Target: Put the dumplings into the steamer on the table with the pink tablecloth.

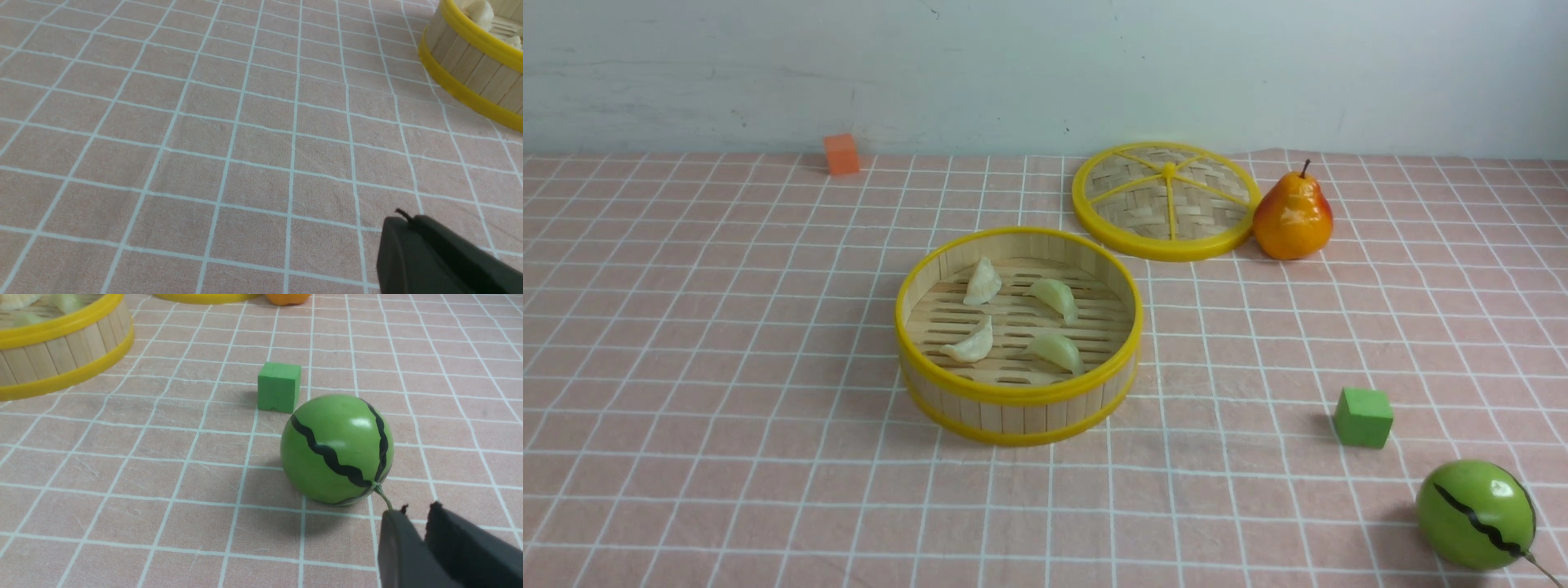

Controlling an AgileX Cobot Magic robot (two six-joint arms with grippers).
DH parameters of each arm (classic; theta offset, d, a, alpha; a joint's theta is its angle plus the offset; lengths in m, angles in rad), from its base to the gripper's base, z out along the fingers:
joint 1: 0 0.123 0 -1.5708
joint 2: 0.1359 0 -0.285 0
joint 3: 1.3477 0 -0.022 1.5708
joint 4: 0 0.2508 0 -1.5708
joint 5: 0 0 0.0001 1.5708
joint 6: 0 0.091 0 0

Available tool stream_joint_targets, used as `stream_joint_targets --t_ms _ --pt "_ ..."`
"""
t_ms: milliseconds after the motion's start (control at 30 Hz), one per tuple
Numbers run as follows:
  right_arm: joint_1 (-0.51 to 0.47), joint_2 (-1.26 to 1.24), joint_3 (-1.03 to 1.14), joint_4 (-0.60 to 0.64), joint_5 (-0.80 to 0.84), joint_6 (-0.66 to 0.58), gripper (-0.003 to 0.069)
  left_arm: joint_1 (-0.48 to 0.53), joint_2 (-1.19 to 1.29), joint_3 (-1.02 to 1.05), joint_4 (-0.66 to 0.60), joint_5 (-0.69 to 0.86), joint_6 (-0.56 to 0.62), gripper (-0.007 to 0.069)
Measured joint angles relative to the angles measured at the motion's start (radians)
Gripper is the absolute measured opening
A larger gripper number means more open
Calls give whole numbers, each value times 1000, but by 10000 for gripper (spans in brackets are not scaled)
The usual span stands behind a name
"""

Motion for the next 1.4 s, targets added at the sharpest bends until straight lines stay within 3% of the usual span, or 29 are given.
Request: stream_joint_targets --t_ms 1400 --pt "0 0 0 0 0 0 159 0 0 0 0 0 0 17"
